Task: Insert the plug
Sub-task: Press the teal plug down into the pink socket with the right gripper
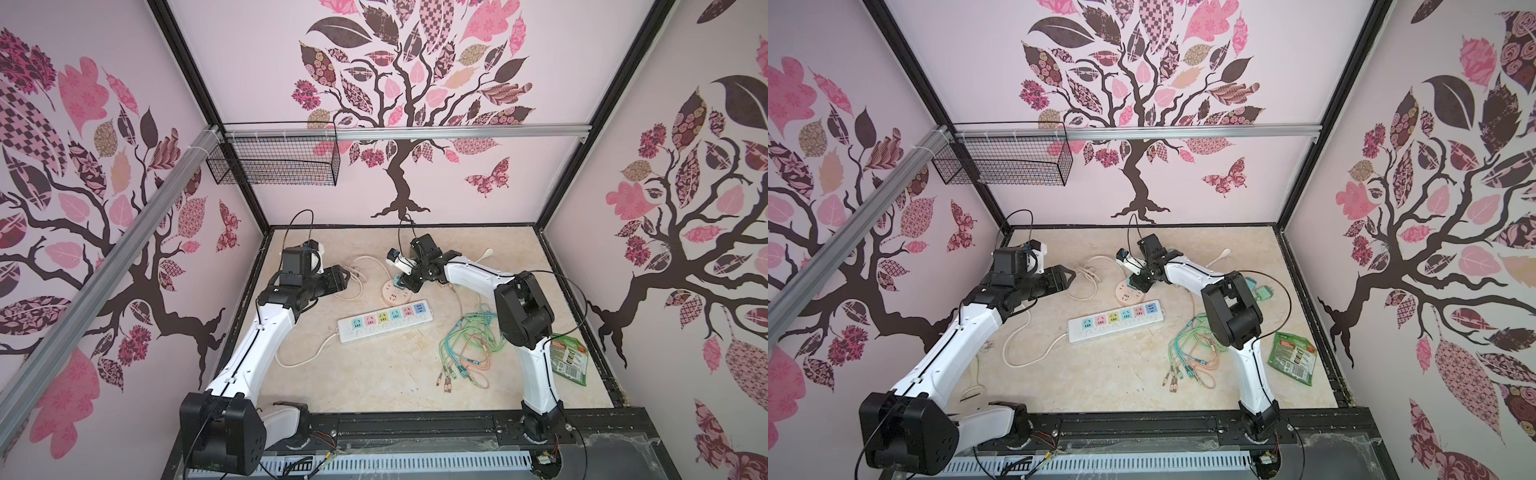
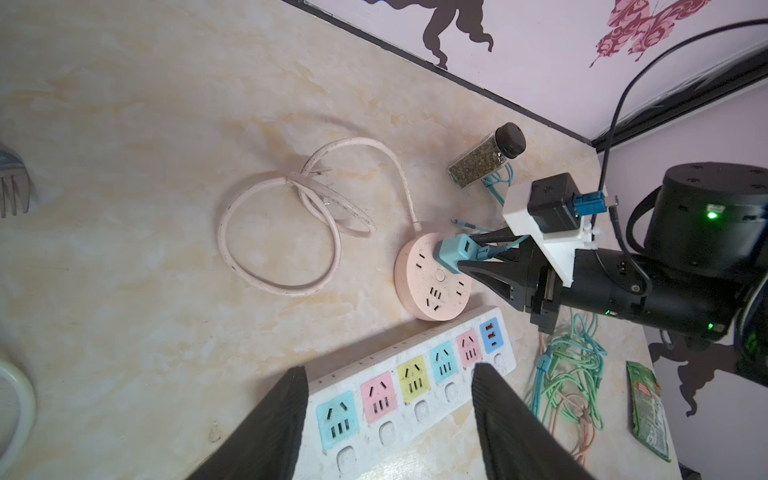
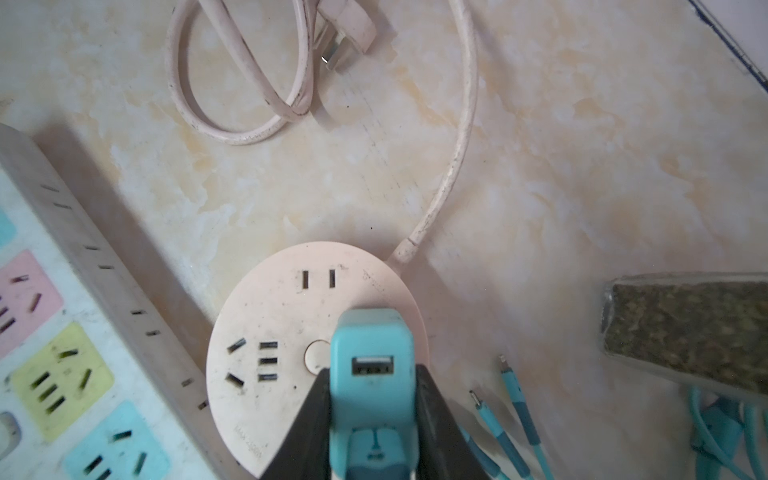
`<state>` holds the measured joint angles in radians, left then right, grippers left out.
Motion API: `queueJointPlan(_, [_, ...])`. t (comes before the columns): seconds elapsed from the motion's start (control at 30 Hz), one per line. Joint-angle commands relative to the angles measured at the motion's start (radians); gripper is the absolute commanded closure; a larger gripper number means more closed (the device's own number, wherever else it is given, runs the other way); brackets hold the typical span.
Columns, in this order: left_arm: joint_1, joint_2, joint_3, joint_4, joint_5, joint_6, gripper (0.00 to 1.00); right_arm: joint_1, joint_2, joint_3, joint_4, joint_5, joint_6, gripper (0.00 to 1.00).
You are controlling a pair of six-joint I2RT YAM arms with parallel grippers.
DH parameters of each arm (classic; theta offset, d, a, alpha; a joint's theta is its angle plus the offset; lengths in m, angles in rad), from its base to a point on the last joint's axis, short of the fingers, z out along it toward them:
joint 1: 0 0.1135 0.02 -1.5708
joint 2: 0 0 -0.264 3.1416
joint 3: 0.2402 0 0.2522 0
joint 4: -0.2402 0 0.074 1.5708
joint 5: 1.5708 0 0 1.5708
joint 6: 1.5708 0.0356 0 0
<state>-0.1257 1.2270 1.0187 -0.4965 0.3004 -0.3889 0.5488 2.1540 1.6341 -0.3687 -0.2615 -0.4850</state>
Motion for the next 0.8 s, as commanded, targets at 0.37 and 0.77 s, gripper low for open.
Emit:
queueJointPlan(0.37, [0.002,-0.017,-0.001,0.003,0.022,0.030,0.29,-0.040,0.061,-0.045,-0.310,0.104,0.044,0.70])
queueJointPlan(0.77, [0.003,-0.018,-0.022,0.024,0.042,0.033,0.28,-0.038,0.003,-0.050,-0.322,0.064,0.069,0.52])
